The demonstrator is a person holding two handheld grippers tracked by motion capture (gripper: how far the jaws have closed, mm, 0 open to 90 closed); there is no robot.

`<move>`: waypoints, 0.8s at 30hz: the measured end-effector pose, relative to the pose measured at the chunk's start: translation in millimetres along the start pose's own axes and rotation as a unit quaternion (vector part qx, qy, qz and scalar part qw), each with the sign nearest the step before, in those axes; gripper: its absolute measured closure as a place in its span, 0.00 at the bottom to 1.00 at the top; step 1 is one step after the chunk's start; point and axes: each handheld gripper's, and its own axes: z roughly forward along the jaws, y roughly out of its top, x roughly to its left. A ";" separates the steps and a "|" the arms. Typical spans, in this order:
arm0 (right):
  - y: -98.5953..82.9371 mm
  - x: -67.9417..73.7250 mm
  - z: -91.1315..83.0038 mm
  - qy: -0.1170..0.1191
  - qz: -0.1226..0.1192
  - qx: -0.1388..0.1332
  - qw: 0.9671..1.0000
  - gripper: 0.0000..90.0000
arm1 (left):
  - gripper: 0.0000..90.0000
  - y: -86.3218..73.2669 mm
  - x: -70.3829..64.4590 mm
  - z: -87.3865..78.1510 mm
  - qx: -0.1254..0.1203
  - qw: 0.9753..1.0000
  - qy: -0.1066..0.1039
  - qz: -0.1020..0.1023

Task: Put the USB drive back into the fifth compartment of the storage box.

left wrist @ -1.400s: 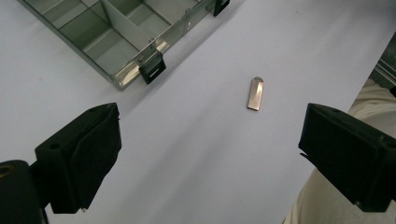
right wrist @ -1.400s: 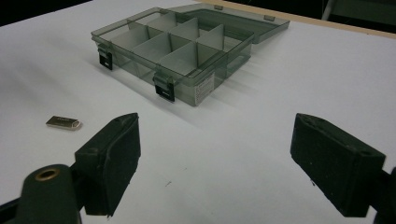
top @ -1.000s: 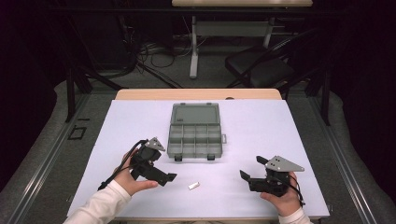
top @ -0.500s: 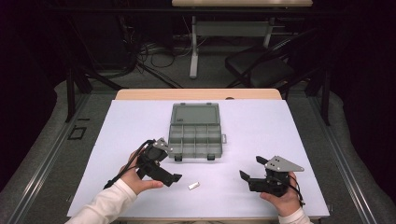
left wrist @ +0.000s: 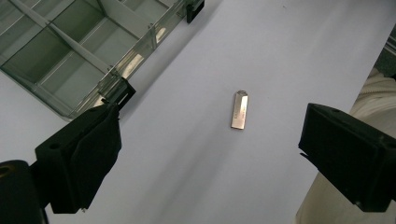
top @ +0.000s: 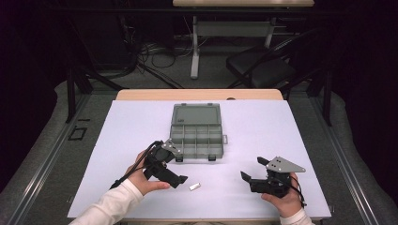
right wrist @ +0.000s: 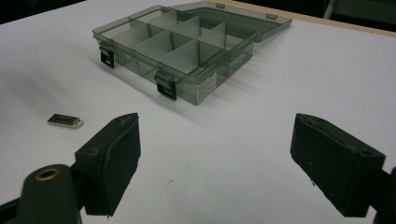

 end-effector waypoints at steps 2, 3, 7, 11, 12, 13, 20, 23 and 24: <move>0.0 0.0 0.0 0.000 0.000 0.000 1.000 0.18 | 0.06 1.3 -1.0 1.7 0.002 1.000 0.000 0.002; 0.0 0.0 0.0 0.000 0.000 0.000 1.000 0.18 | 0.06 1.8 -1.5 2.5 0.003 1.000 0.000 0.002; 0.0 0.1 0.3 0.001 -0.001 0.000 1.000 0.18 | 0.07 4.4 -3.6 6.2 0.008 1.000 0.001 0.005; 0.0 0.3 0.3 0.001 -0.001 0.000 1.000 0.18 | 0.07 5.1 -4.8 8.3 0.014 1.000 0.002 0.007; -0.1 0.5 0.2 0.001 0.000 0.000 1.000 0.18 | 0.08 5.0 -5.3 9.6 0.018 1.000 0.002 0.009; -0.1 0.5 0.2 0.001 0.000 0.000 1.000 0.18 | 0.08 5.0 -5.3 9.6 0.018 1.000 0.002 0.009; 0.0 0.8 0.5 0.002 -0.002 0.001 1.000 0.18 | 0.09 5.8 -6.3 13.9 0.026 1.000 0.002 0.010; 0.0 0.9 0.6 0.002 -0.002 0.002 1.000 0.18 | 0.09 6.7 -7.0 16.3 0.028 1.000 0.002 0.010; -0.1 0.9 0.6 0.002 -0.002 0.002 1.000 0.18 | 0.10 7.3 -7.8 18.2 0.027 1.000 -0.001 0.010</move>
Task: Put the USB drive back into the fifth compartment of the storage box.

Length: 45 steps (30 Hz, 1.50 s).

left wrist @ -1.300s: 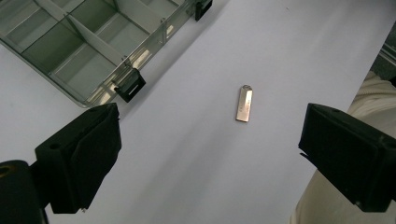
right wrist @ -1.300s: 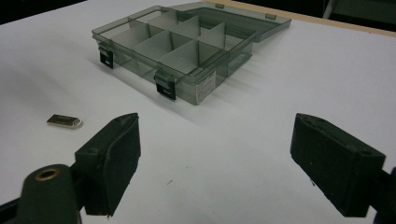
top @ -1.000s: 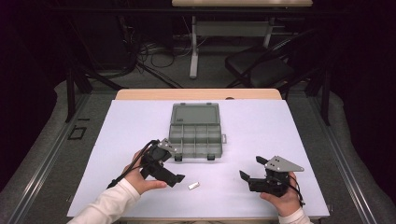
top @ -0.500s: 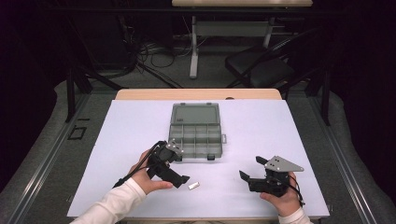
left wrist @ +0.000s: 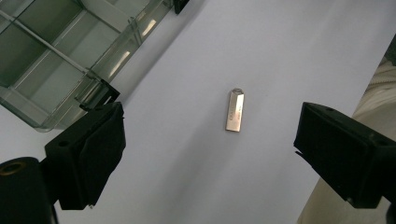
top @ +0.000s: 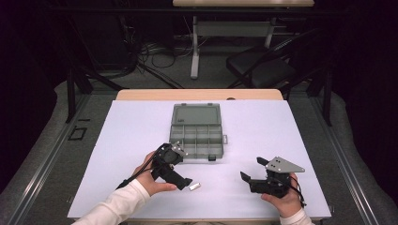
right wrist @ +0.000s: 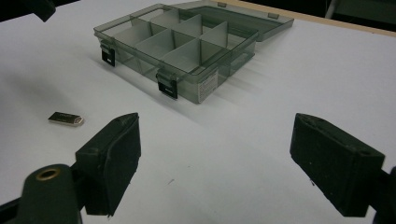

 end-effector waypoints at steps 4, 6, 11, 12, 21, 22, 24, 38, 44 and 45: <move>0.0 0.0 0.0 0.000 0.000 0.000 1.000 0.18 | 0.13 2.3 -2.0 3.6 0.000 1.000 -0.005 0.005; 0.0 0.1 0.0 0.000 -0.001 0.001 1.000 0.18 | 0.16 3.0 -2.6 4.3 0.000 1.000 -0.007 0.006; 0.1 0.3 0.1 0.000 -0.001 0.002 1.000 0.18 | 0.17 7.3 -7.1 10.9 0.001 1.000 -0.017 0.006; 0.1 0.3 0.1 0.000 -0.001 0.002 1.000 0.18 | 0.17 7.3 -7.1 10.9 0.001 1.000 -0.017 0.006; 0.2 0.6 0.0 0.002 -0.004 0.002 1.000 0.18 | 0.18 11.0 -14.1 19.4 0.012 1.000 -0.016 0.020; 0.2 0.6 0.1 0.002 -0.004 0.002 1.000 0.18 | 0.18 11.2 -14.6 19.7 0.013 1.000 -0.016 0.020; 0.2 0.6 0.1 0.001 -0.003 0.002 1.000 0.18 | 0.21 11.6 -15.4 20.4 0.013 1.000 -0.013 0.024; 0.1 0.7 0.5 0.002 -0.004 0.002 1.000 0.18 | 0.39 12.7 -21.1 24.3 0.028 0.999 -0.004 0.040; 0.0 0.9 0.7 0.002 -0.005 0.003 1.000 0.18 | 0.43 13.1 -21.2 25.0 0.026 0.999 -0.001 0.042; 0.0 1.0 0.8 0.002 -0.005 0.003 1.000 0.18 | 0.43 13.1 -21.3 25.3 0.027 0.999 -0.001 0.041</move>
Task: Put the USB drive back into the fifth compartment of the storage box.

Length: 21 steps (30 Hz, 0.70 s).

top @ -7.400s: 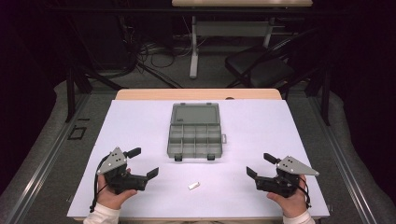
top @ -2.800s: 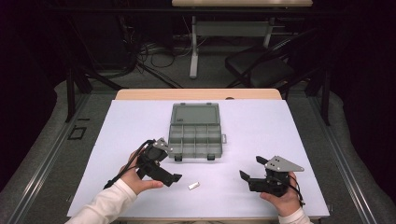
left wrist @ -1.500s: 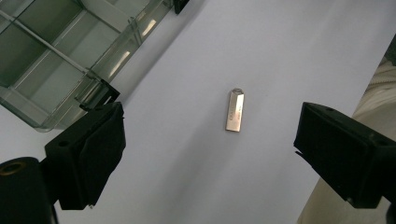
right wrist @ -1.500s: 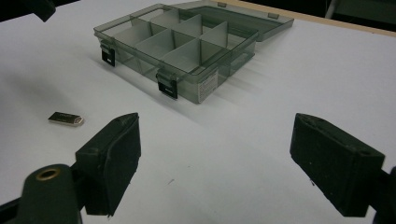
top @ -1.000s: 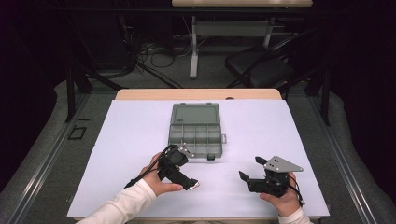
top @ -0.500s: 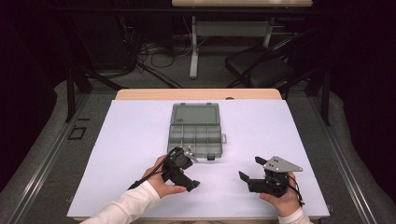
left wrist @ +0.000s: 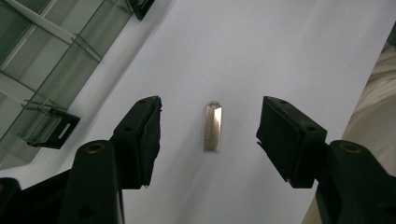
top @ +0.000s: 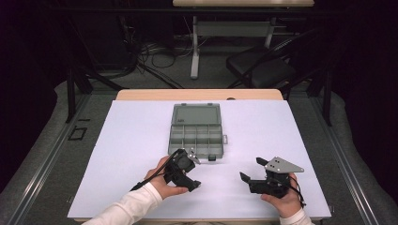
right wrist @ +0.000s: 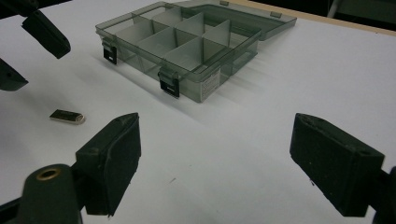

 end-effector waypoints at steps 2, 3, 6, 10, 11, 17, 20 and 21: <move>0.0 0.0 0.0 0.000 0.000 0.000 1.000 0.18 | 0.45 0.3 -0.1 0.6 0.002 1.000 -0.002 -0.002; 0.0 0.0 0.1 0.000 0.000 0.000 1.000 0.18 | 0.45 0.4 -0.2 0.9 0.003 1.000 -0.002 -0.004; 0.0 0.1 0.4 0.000 0.001 0.000 1.000 0.18 | 0.46 0.7 0.2 1.7 0.005 1.000 -0.004 -0.006; -0.1 0.5 0.3 0.001 0.001 0.001 1.000 0.18 | 0.48 0.5 0.6 4.0 0.008 1.000 -0.002 -0.008; -0.1 0.4 0.3 0.001 0.001 0.000 1.000 0.18 | 0.49 0.4 0.4 5.0 0.011 1.000 -0.001 -0.009; 0.0 0.4 0.5 0.002 0.001 0.001 1.000 0.18 | 0.53 -1.2 -0.1 12.3 0.022 1.000 -0.009 -0.016; 0.0 0.5 0.5 0.001 0.001 0.002 1.000 0.18 | 0.55 -1.9 -0.7 14.8 0.026 0.999 -0.010 -0.021; 0.0 0.6 0.5 0.002 0.001 0.002 1.000 0.18 | 0.57 -2.1 -1.2 16.7 0.029 0.999 -0.013 -0.021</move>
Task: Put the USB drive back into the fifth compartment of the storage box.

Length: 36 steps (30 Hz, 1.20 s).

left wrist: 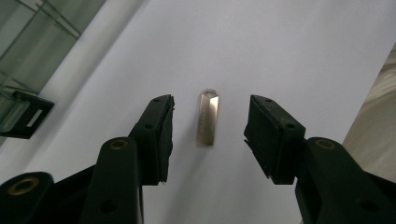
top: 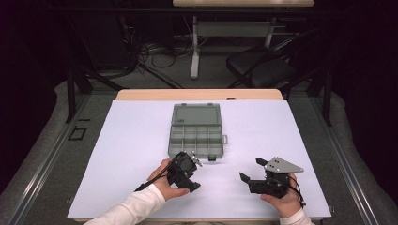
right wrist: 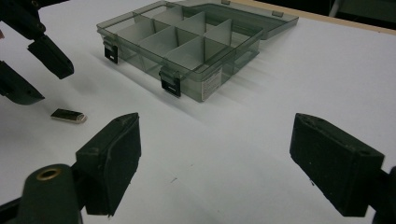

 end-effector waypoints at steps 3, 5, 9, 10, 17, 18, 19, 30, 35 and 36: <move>-0.1 -0.1 0.3 0.001 -0.002 0.000 1.000 0.18 | 0.59 0.1 -1.0 2.2 0.002 1.000 -0.005 0.001; 0.0 -0.1 0.3 0.000 -0.002 0.001 1.000 0.18 | 0.60 0.3 -1.8 4.5 0.005 1.000 -0.006 0.004; -0.1 0.2 0.2 0.000 -0.002 0.001 1.000 0.18 | 0.61 0.8 -2.6 8.4 0.011 1.000 -0.004 0.007; -0.1 0.1 0.2 0.000 -0.002 0.001 1.000 0.18 | 0.62 0.7 -2.7 9.3 0.013 1.000 -0.003 0.006; -0.3 0.0 0.8 0.001 -0.002 -0.001 1.000 0.18 | 0.68 -2.1 -0.5 17.4 0.025 1.000 0.005 0.010; -0.2 0.0 0.7 0.001 -0.002 0.000 1.000 0.18 | 0.69 -2.1 -0.5 17.4 0.025 1.000 0.005 0.010; -0.2 0.0 0.7 0.001 -0.002 0.000 1.000 0.18 | 0.69 -2.2 -0.4 17.7 0.027 1.000 0.008 0.011; -0.3 0.2 1.0 0.002 -0.001 0.000 1.000 0.18 | 0.75 -1.7 0.3 22.3 0.030 0.999 0.008 0.015; -0.5 0.5 1.4 0.002 0.000 -0.001 1.000 0.18 | 0.78 -0.6 -1.3 23.4 0.033 0.999 0.009 0.018; -0.5 0.5 1.4 0.002 0.000 -0.001 1.000 0.18 | 0.78 -0.6 -1.6 23.8 0.033 0.999 0.009 0.020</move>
